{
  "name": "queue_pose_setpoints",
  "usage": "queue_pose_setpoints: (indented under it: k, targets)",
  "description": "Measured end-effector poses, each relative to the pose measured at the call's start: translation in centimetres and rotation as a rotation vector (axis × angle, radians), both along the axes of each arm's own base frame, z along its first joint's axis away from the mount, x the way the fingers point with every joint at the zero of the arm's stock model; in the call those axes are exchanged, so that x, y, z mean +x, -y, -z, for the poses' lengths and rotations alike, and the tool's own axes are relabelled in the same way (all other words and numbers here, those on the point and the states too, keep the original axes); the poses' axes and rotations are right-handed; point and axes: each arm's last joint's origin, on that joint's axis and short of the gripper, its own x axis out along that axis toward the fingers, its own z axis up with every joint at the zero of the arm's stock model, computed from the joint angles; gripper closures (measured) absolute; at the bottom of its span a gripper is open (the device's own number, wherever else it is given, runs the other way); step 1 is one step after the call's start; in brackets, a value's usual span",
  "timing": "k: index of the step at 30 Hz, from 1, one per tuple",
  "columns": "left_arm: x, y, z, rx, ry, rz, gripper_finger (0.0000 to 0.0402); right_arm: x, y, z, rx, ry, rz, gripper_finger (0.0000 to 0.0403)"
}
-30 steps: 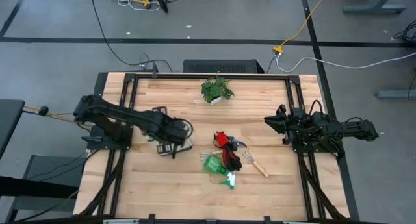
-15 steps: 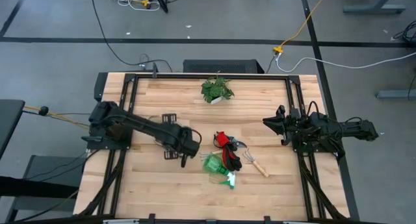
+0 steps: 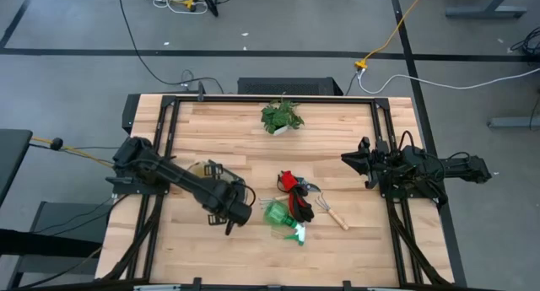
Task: Pick & Place Garden tools in Gardening bag
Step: Prepare the green gardening bag
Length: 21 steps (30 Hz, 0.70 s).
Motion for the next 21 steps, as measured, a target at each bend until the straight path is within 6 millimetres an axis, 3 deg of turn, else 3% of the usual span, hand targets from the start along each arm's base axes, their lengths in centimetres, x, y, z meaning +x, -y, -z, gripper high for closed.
queue_pose_setpoints:
  k: [4, 8, 14, 21]
  targets:
    - [-0.2, 0.4, 0.0, -0.019, -0.005, 0.007, 0.0400, 0.0, 0.0, 0.0, 0.012, 0.002, -0.002, 0.0341]
    - [0.1, 0.8, 0.1, -0.053, 0.021, 0.008, 0.0398, 0.0, 0.0, -0.1, 0.145, 0.021, -0.035, 0.0341]
    - [0.2, 1.1, 0.2, -0.065, 0.045, 0.015, 0.0399, -0.3, 0.1, -1.7, 0.141, 0.186, -0.016, 0.0341]
    - [0.2, 1.2, 0.2, -0.074, 0.050, 0.003, 0.0394, 1.4, -0.1, -1.5, 0.175, 0.032, -0.041, 0.0341]
